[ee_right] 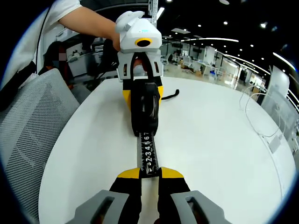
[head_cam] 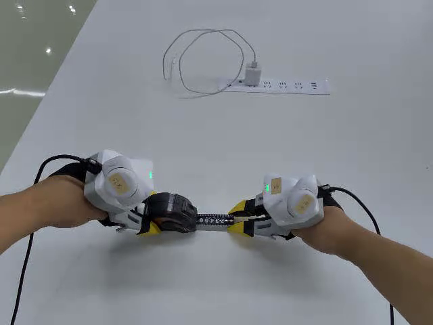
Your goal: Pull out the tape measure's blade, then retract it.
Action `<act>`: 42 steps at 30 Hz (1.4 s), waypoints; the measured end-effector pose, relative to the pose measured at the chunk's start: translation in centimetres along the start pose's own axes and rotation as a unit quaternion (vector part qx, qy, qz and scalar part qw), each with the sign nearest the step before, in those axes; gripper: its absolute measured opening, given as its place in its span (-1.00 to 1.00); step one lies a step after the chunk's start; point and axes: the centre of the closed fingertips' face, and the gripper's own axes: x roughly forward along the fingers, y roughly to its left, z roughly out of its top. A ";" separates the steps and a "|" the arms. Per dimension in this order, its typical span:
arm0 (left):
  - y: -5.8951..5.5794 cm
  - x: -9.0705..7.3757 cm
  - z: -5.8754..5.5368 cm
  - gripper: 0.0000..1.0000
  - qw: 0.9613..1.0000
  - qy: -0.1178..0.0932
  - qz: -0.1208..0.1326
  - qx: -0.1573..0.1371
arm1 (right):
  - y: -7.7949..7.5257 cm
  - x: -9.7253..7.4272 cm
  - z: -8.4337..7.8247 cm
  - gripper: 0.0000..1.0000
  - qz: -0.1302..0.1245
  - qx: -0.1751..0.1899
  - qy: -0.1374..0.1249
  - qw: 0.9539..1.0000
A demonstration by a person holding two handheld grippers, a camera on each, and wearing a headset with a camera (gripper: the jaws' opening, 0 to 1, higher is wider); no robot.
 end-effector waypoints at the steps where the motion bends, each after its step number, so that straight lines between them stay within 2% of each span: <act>1: 0.0 0.0 0.0 -0.45 1.000 0.000 0.000 0.000 | 0.0 0.0 0.0 -0.84 0.000 0.000 0.000 1.000; 42: -0.1 -0.1 0.0 -0.45 1.000 0.002 0.002 -0.003 | -0.4 -2.4 -2.1 -0.85 -0.009 0.000 0.020 1.000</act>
